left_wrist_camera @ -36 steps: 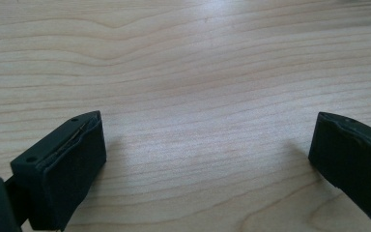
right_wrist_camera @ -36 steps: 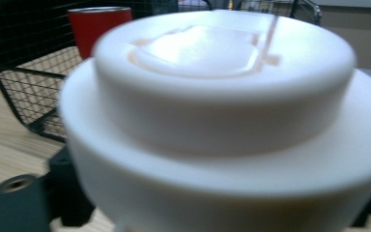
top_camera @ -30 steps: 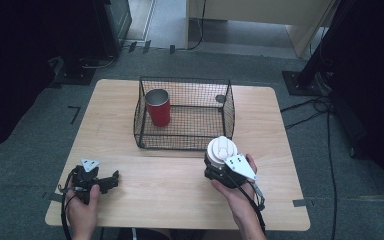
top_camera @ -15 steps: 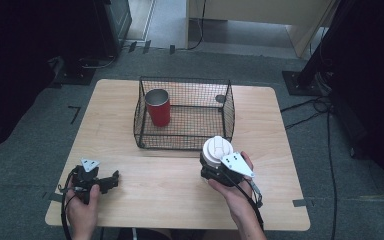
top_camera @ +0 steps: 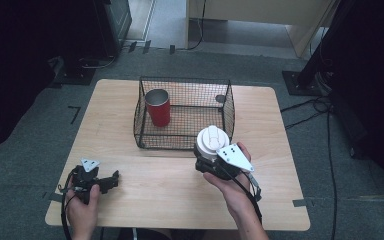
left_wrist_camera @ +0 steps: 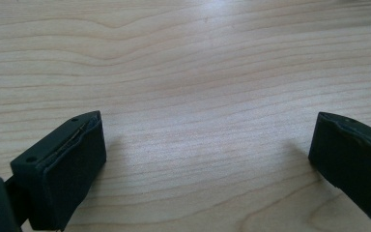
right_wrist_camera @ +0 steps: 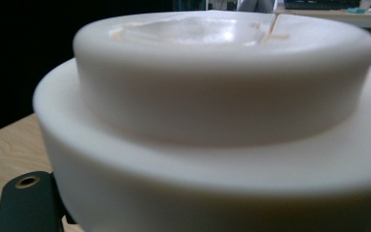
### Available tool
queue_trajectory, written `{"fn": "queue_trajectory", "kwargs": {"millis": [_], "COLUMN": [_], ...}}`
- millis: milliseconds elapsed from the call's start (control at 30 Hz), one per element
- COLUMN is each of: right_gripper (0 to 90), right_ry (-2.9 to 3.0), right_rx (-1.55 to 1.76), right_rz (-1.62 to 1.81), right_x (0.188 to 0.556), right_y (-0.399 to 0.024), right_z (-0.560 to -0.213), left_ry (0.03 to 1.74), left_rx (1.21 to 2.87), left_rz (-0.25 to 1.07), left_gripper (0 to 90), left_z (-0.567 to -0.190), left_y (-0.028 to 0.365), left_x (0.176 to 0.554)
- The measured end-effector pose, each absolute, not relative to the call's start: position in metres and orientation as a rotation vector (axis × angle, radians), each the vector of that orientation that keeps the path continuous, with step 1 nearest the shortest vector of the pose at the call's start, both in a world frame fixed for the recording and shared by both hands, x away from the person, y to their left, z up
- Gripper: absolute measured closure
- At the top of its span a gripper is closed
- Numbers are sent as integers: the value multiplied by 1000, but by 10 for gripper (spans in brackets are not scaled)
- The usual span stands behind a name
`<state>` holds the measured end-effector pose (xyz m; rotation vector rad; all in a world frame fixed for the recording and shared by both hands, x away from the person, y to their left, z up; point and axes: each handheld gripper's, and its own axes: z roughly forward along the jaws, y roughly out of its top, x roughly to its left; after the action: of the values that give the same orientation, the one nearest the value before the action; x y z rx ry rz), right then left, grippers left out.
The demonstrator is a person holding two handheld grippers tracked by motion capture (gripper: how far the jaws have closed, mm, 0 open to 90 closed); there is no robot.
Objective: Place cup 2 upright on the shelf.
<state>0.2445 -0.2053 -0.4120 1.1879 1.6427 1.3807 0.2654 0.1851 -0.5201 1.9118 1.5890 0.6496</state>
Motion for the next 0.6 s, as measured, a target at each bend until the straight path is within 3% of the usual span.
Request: {"fn": "queue_trajectory", "kwargs": {"millis": [600], "right_gripper": [159], "right_ry": [1557], "right_rx": [1116], "right_rz": [1431], "right_x": [269], "right_y": [-196], "right_z": [-361], "left_ry": [1588], "left_rx": [1915], "left_rz": [648], "left_gripper": [4], "left_z": [-520], "left_y": [185], "left_x": [265]}}
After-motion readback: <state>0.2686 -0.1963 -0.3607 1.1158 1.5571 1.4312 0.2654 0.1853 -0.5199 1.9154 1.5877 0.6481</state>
